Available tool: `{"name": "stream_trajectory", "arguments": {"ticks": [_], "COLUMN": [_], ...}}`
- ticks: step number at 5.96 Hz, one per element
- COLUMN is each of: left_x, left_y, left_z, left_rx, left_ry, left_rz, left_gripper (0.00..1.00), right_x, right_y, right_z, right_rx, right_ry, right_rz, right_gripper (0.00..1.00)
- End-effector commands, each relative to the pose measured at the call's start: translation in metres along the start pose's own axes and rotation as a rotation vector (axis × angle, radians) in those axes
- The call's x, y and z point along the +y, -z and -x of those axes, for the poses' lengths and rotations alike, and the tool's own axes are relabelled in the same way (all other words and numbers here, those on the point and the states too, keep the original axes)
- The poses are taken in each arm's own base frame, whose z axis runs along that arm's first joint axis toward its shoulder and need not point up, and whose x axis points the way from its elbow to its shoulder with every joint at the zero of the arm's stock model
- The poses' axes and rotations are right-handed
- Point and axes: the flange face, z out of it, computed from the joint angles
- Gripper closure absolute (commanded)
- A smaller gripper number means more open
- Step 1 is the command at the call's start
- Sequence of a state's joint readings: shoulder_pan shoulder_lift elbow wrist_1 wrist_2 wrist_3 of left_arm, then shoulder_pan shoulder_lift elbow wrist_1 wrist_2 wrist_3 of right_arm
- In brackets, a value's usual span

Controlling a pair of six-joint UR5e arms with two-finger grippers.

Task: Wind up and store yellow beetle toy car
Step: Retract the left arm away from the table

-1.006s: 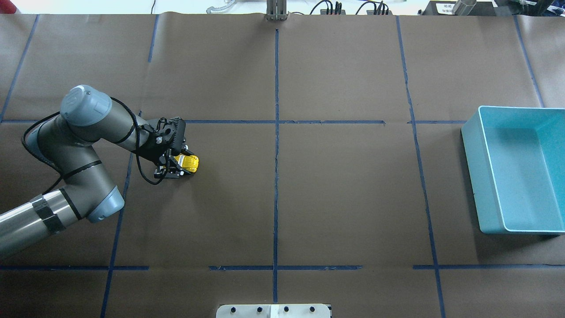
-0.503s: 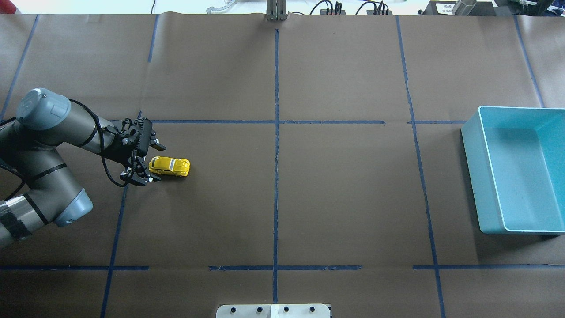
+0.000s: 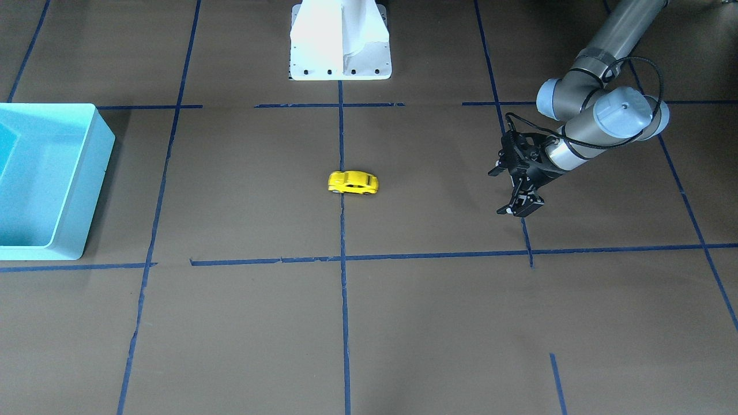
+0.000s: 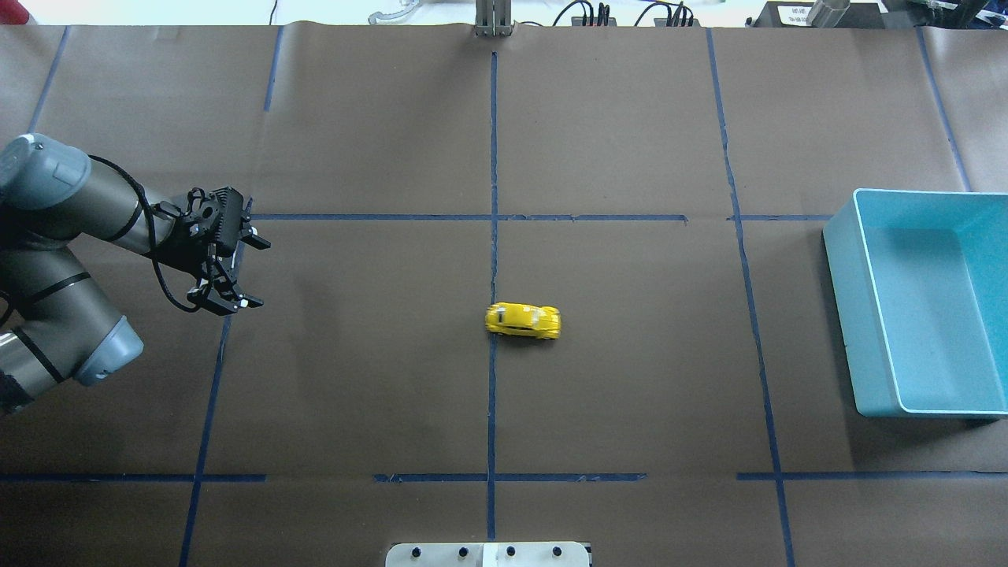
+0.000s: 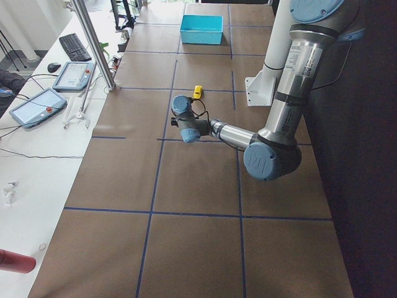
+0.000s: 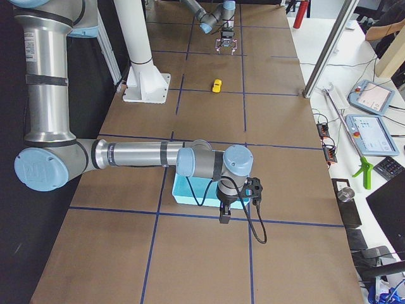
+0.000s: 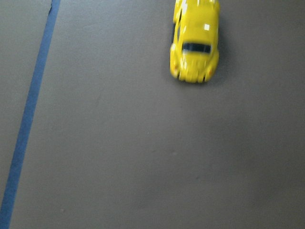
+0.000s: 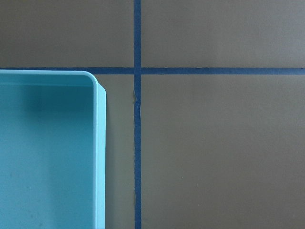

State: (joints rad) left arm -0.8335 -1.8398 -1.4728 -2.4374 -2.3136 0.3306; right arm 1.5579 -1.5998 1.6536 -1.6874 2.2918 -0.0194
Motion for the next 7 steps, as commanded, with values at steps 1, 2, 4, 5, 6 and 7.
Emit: {"name": "stream_trajectory", "arguments": {"ticks": [1,2,4,5,6,7], "left_x": [0.023,0.035,0.046,0.056,0.062,0.080], "left_y": [0.050,0.078,0.108,0.125,0.140,0.176], "left_z": [0.002,-0.014,-0.002,-0.002,0.004,0.010], "left_rx": [0.035,0.041,0.020,0.010,-0.006,-0.050], "left_ry": [0.184,0.332,0.462,0.537,0.606,0.718], "left_rz": [0.020,0.039,0.105,0.149,0.183,0.222], "left_gripper": [0.00,0.00,0.00,0.00,0.00,0.00], "right_x": [0.001,0.001,0.001,0.001,0.002,0.003], "right_y": [0.000,0.000,0.000,0.000,-0.001,-0.002], "right_z": [-0.001,-0.001,-0.001,-0.001,-0.001,-0.002], "right_rx": [0.000,0.000,0.000,-0.002,-0.003,-0.002], "right_ry": [-0.001,-0.001,-0.003,-0.003,-0.004,-0.005], "right_rz": [0.001,0.001,0.001,0.001,0.002,0.005], "right_gripper": [0.00,0.00,0.00,0.00,0.00,0.00]}}
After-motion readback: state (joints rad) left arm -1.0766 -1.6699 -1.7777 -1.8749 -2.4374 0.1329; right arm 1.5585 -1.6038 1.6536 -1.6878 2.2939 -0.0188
